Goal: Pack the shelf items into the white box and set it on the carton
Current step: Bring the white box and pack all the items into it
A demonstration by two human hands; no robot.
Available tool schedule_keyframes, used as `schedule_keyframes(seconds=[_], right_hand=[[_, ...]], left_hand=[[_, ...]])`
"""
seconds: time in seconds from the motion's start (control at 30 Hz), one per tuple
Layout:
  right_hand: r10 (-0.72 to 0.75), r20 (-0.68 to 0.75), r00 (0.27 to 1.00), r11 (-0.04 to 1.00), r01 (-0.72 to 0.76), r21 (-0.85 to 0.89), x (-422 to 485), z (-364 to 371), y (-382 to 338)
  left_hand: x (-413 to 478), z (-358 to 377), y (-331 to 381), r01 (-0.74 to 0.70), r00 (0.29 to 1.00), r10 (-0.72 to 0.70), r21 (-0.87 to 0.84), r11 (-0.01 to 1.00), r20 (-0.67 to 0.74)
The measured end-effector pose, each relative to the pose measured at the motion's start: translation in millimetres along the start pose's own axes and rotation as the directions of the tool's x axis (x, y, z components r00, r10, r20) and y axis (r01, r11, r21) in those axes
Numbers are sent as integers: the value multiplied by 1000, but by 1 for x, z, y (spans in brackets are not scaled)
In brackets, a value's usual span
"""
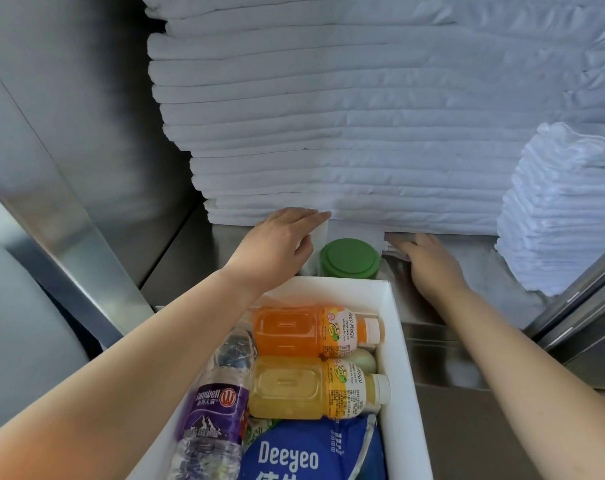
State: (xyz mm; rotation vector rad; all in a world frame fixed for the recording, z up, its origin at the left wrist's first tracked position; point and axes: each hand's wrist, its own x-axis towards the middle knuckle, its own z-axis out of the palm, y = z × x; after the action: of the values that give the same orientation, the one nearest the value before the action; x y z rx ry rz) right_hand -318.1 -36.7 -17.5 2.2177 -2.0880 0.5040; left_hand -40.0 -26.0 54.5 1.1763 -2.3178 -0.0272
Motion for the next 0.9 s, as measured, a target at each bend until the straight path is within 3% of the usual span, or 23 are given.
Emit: schedule_keyframes(seconds=[0.3,0.4,0.57,0.73,0.9], right_hand=[[145,141,979,937,-90,-337,-44,-22,-14],[164,191,968,926,-84,-368,-50,-31,-21],[-83,14,996,996,83,-20,-27,-29,-28],[-53,241,969,979,3,203,3,-11,-28],[-80,245,966,951,1,309,-1,-13,-16]], left_hand=[[-1,-1,3,12,998,-12,-8,1000,58],[-1,0,2,22,997,-22,-5,1000,68],[0,0,1,34,996,-34,2,999,77],[-1,1,1,41,995,-41,0,999,93],[0,1,-1,53,994,-53,1,999,100]])
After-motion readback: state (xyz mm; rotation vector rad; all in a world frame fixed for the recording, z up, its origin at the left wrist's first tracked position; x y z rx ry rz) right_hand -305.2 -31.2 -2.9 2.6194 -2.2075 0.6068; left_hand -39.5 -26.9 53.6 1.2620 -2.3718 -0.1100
